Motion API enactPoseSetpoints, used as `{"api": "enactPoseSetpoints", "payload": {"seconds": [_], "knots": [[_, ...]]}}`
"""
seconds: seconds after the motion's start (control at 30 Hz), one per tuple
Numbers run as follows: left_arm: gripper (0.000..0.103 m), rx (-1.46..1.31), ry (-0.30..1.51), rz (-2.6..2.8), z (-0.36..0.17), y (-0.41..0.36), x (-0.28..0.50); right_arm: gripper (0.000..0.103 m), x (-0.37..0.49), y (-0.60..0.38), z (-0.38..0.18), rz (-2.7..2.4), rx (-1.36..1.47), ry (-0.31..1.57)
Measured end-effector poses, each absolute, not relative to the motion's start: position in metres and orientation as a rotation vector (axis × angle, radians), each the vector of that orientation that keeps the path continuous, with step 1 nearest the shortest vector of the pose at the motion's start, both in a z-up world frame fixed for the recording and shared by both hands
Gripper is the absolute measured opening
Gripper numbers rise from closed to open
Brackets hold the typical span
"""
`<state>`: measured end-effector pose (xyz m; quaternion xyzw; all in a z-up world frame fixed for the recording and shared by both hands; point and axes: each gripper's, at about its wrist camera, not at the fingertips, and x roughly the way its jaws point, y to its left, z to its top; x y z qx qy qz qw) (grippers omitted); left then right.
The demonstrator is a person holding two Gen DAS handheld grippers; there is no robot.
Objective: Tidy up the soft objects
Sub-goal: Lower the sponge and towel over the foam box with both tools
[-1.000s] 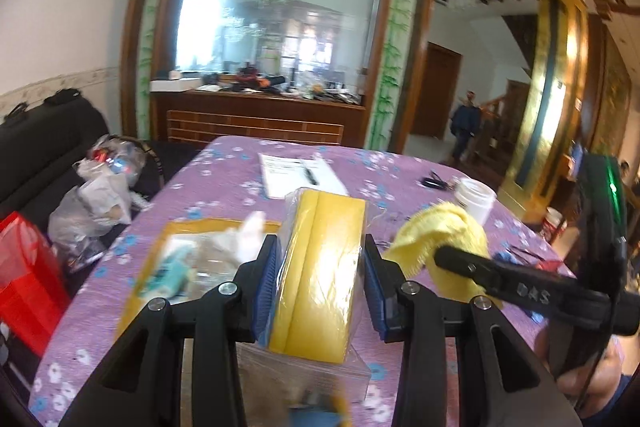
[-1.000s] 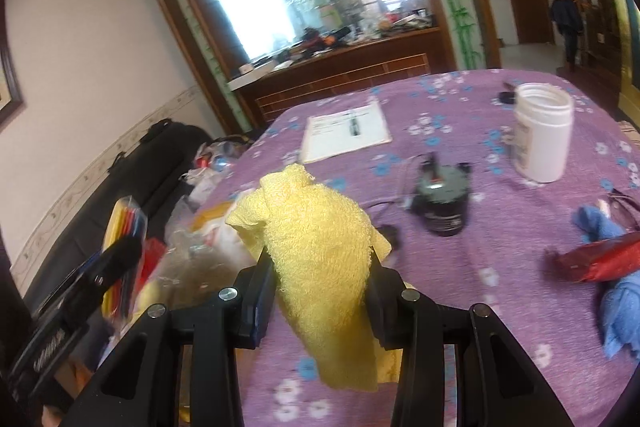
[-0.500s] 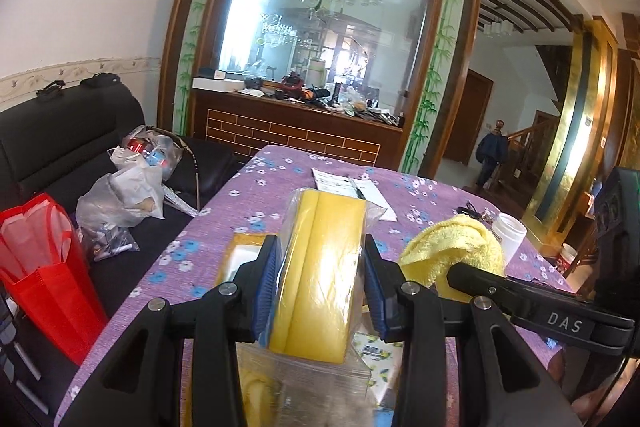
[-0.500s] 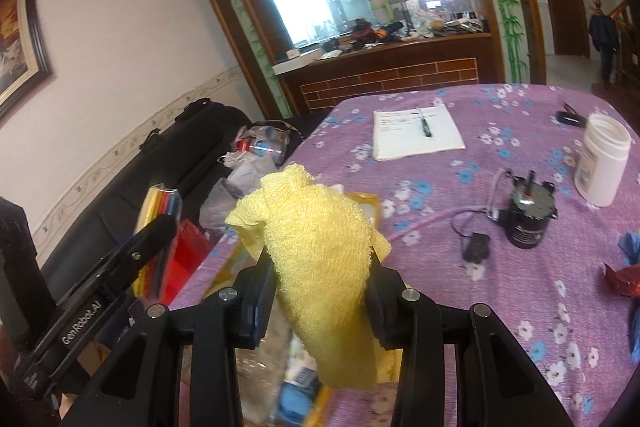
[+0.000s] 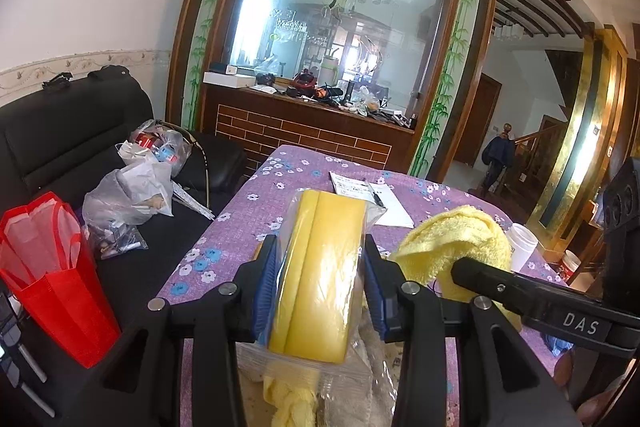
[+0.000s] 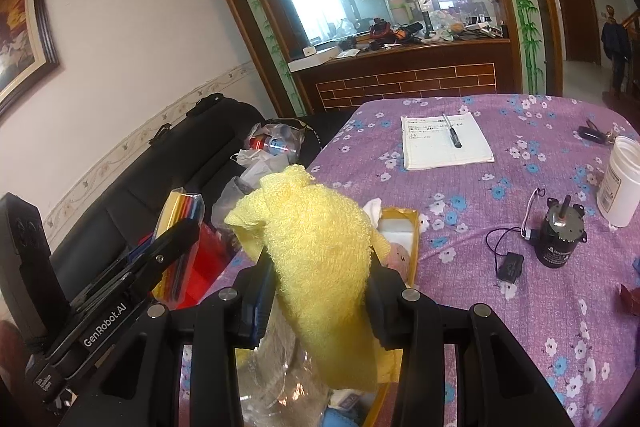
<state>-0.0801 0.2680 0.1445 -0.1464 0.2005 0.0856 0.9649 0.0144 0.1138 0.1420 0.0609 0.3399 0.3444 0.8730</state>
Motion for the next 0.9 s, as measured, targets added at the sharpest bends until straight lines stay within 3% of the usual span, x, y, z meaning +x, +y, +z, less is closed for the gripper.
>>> {"api": "enactPoseSetpoints", "payload": {"seconds": [0.2,0.53,0.9], "knots": [[0.039,-0.333,0.47,0.187,0.133,0.284,-0.046,0.044,0.035,0.126,0.132,0.681,0.165,0.757],[0.039,-0.431,0.712,0.105,0.065,0.288,0.015,0.044,0.074,0.149,0.065,0.598,0.151,0.908],[0.038,-0.387,0.752,0.119,0.047,0.279,0.022,0.045,0.085,0.15,0.039,0.586,0.154,0.956]]}}
